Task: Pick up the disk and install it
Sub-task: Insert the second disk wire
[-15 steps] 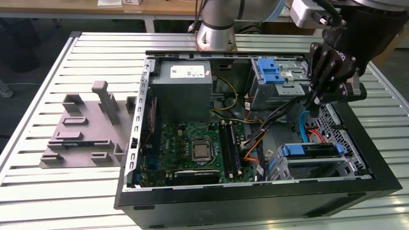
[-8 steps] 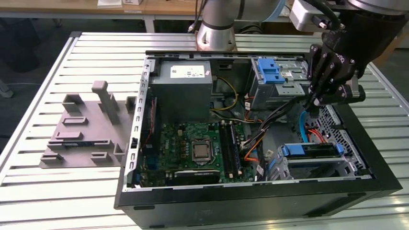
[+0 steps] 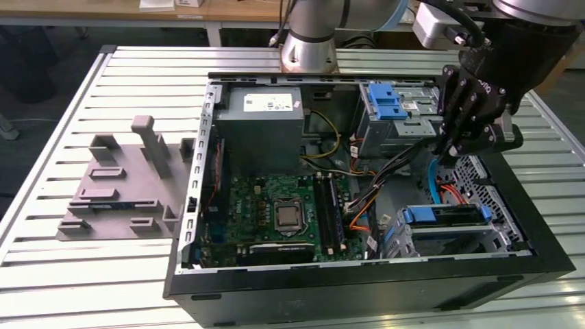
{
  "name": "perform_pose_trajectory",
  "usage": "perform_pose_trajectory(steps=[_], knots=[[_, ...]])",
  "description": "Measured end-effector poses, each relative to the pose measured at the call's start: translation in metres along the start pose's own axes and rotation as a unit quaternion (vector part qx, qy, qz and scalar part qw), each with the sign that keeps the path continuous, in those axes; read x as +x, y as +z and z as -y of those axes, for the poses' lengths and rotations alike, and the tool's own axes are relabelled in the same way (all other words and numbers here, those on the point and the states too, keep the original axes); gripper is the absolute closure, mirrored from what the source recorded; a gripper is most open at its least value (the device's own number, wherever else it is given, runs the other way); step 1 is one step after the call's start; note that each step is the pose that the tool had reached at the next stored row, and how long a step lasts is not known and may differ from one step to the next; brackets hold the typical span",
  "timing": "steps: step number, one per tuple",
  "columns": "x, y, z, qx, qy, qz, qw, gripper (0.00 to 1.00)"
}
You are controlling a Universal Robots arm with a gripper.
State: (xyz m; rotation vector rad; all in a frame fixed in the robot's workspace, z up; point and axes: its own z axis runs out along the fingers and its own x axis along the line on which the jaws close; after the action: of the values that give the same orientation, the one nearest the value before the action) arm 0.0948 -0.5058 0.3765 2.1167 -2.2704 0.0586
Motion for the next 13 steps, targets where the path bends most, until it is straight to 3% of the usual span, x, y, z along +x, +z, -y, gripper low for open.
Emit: perform_pose_trajectory(steps=[1, 3, 9, 13], knots=[[0.0, 0.0, 0.0, 0.0, 0.0, -0.0001, 1.0, 0.75], [-0.0001, 0.0002, 0.0, 0.0001, 0.0, -0.0018, 1.0, 0.75], [-0.0001, 0.0013, 0.0, 0.001, 0.0, -0.0144, 0.9999, 0.75], [-0.0003, 0.0039, 0.0004, 0.0011, 0.0, -0.0161, 0.9999, 0.75]])
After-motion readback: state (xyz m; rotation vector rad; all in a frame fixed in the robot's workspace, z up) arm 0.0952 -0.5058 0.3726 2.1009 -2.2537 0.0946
